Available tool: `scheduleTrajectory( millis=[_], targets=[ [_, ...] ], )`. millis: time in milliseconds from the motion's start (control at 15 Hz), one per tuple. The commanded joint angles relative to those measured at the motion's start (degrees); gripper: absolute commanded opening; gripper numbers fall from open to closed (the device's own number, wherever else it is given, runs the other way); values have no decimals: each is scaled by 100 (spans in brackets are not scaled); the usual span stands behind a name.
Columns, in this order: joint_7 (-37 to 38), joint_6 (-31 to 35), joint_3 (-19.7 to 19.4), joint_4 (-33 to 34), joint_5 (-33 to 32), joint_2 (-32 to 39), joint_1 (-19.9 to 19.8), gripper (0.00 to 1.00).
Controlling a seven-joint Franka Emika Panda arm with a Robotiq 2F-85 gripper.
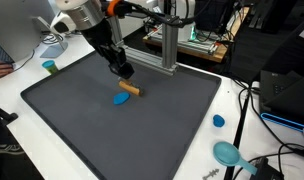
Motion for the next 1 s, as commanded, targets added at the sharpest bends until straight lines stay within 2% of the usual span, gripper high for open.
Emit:
scheduleTrajectory(
  millis=[0, 200, 467, 667, 733, 800, 933],
  targets=[
    [-671, -188, 163, -274, -422, -633, 135, 21],
    [-1447, -272, 287, -110, -651, -774, 109, 21],
    [-3022, -344, 371, 160, -492, -793, -231, 21],
    [-4202, -499, 443, 672, -319, -470, -521, 21],
    [-4509, -626, 503, 892, -74, -324, -658, 21],
    [-3908, -297, 376, 327, -382, -639, -455, 46],
    [-4298, -388, 404, 550, -215, -483, -594, 46]
  ],
)
